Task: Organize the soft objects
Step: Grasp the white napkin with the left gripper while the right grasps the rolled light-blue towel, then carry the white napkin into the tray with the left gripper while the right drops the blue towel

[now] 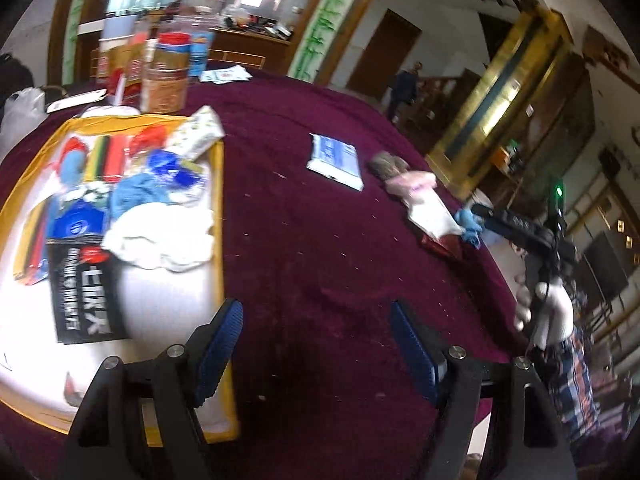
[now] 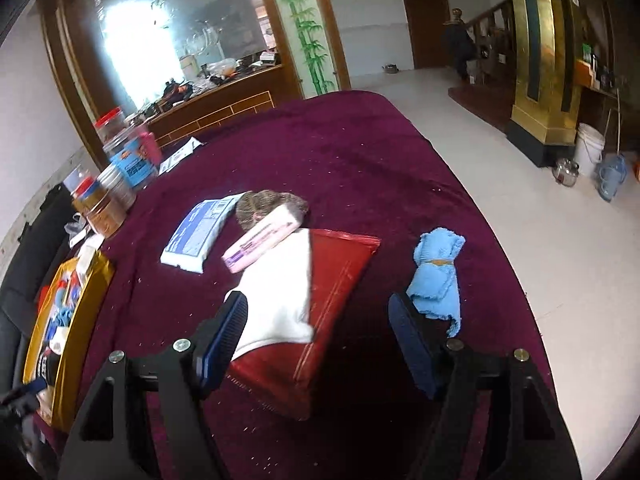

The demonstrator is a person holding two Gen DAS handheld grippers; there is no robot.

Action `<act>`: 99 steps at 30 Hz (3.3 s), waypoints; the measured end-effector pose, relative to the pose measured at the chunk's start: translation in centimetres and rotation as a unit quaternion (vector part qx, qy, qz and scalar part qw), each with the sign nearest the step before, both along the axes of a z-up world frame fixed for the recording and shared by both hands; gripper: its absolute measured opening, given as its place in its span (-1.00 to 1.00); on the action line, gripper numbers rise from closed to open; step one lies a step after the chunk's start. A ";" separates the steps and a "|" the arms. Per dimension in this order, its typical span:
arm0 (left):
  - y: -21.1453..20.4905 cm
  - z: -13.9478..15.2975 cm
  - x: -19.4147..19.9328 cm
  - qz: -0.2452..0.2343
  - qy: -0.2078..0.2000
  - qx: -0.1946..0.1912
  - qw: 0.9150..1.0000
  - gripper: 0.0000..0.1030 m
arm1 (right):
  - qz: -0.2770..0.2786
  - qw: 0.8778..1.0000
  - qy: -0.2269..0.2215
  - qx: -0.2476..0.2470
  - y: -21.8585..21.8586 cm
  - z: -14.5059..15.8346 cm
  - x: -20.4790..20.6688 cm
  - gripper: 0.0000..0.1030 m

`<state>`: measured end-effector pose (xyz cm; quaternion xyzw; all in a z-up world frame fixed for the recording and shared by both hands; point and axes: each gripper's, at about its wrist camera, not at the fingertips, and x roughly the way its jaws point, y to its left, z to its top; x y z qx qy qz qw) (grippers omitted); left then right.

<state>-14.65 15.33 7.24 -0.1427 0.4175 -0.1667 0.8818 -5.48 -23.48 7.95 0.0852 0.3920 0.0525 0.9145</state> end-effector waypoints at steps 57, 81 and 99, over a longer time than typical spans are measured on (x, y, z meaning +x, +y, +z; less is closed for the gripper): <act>-18.5 -6.3 17.7 -0.075 0.025 0.202 0.976 0.82 | -0.054 0.980 -0.055 0.184 -7.1 -0.9 4.4 0.50; -12.3 -0.1 11.4 -0.085 -0.009 0.022 0.996 -0.49 | -0.157 0.981 0.046 0.101 -8.7 -4.3 5.6 0.36; 8.5 4.7 0.8 0.118 -0.073 -0.027 0.990 -0.48 | -0.158 0.983 -0.009 0.088 -8.0 -2.9 4.6 -0.48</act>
